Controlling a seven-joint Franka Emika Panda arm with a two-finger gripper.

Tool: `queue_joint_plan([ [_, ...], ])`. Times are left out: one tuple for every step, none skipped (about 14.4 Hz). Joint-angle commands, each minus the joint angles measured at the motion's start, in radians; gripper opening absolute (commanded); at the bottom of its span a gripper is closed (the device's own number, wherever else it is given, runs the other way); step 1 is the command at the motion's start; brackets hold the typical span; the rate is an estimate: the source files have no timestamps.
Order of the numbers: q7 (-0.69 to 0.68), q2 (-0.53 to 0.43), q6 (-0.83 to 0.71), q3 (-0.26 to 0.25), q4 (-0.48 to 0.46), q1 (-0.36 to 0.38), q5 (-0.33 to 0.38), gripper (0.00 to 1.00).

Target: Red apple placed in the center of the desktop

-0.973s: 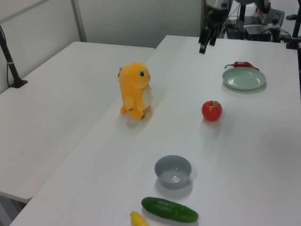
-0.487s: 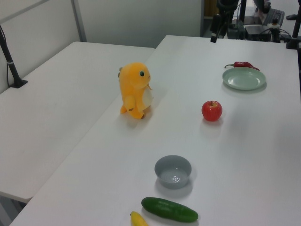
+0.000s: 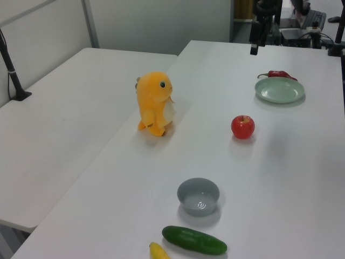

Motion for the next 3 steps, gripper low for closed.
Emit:
queue_joint_plan([
  [-0.018, -0.018, 0.034, 0.006, -0.024, -0.002, 0.024, 1.00],
  [-0.018, -0.018, 0.034, 0.006, -0.024, -0.002, 0.024, 1.00],
  [-0.018, -0.018, 0.034, 0.006, -0.024, -0.002, 0.025, 1.00],
])
